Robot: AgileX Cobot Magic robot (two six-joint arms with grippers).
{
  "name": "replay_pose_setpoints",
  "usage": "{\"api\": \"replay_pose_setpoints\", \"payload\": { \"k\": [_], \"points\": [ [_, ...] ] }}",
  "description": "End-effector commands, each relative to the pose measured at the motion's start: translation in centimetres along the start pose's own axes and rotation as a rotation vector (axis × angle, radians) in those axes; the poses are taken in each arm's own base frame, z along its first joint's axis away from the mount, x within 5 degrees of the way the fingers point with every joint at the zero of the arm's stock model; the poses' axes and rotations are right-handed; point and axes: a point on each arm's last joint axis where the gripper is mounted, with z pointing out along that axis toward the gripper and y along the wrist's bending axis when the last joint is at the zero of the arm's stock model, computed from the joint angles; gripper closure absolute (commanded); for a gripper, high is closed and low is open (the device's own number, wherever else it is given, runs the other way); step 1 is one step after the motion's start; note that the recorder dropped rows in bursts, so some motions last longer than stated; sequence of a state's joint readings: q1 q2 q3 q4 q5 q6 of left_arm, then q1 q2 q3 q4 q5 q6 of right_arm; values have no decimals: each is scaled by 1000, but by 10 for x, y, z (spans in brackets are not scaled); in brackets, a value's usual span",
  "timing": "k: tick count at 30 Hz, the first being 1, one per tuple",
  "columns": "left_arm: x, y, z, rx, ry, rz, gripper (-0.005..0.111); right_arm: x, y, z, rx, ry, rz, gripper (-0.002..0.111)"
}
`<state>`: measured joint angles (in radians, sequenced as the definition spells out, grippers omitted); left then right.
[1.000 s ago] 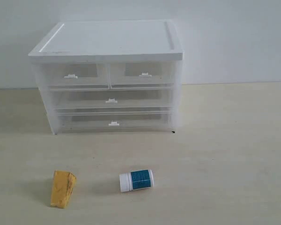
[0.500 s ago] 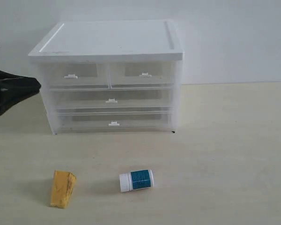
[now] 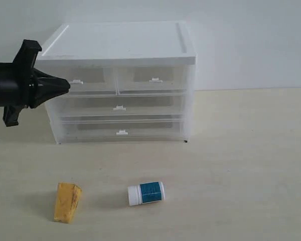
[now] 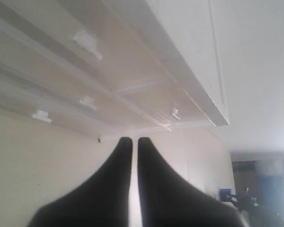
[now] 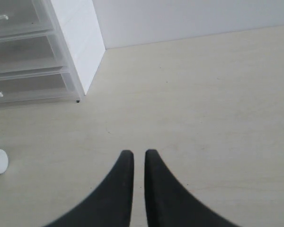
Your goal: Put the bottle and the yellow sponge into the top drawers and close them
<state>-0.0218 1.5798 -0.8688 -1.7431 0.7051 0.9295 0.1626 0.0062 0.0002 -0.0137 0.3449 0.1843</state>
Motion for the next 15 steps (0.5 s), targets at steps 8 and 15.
{"api": "replay_pose_setpoints", "payload": {
  "k": [8,15],
  "points": [
    [-11,32,8,53,65,59,103,-1,0,0,2,-11,-7,102],
    [-17,43,26,89,117,-45,103,-1,0,0,2,-11,-7,102]
  ]
}}
